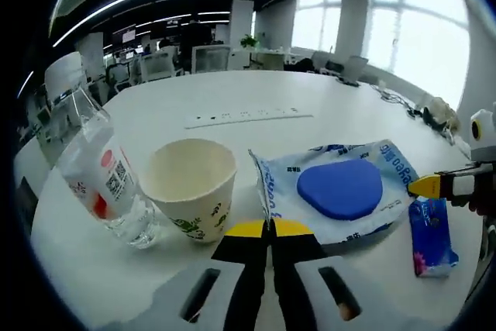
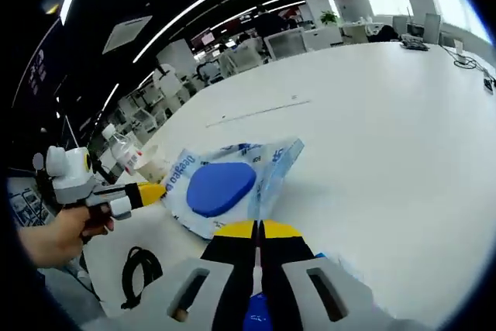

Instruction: Arrange the tabletop items into an orderly group along one side of the table until the central work area is clear of visible clutter.

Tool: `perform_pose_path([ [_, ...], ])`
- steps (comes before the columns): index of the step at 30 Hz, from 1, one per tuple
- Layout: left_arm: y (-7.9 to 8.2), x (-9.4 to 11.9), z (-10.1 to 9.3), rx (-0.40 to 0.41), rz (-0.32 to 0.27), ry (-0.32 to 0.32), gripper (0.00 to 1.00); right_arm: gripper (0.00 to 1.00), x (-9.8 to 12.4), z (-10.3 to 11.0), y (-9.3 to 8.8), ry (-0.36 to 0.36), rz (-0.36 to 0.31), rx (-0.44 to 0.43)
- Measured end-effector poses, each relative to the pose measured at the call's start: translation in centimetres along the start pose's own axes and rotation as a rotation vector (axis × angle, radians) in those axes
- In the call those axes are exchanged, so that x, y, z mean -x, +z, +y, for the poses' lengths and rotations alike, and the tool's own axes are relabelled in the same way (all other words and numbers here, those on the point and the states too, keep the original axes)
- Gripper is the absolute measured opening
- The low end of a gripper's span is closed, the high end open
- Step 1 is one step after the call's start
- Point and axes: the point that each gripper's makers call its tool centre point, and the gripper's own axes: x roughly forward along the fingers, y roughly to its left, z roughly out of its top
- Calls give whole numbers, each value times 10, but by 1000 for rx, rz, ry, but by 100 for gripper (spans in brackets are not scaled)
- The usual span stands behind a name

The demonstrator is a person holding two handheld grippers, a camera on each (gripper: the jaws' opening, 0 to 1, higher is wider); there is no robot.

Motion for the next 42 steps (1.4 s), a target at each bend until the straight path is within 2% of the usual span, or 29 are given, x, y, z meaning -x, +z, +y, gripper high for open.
perform_pose_path([
  [8, -4, -6, 3, 12, 16, 14, 1, 0, -16, -9, 4, 4, 31, 51],
  [13, -8, -7, 2, -22, 29, 11, 1, 0, -24, -15, 5, 11, 47, 69],
  [21, -16, -6, 5, 11, 42, 33, 1, 0, -35, -18, -2, 26, 73, 88],
  [37, -24, -16, 11, 30, 63, 40, 1, 0, -40, -21, -2, 32, 64, 38],
  [40, -25, -17, 10, 32, 64, 38, 1, 0, -41, -25, -6, 25, 60, -28],
  [42, -26, -17, 10, 46, 65, 40, 1, 0, -41, -27, -7, 32, 56, -31],
])
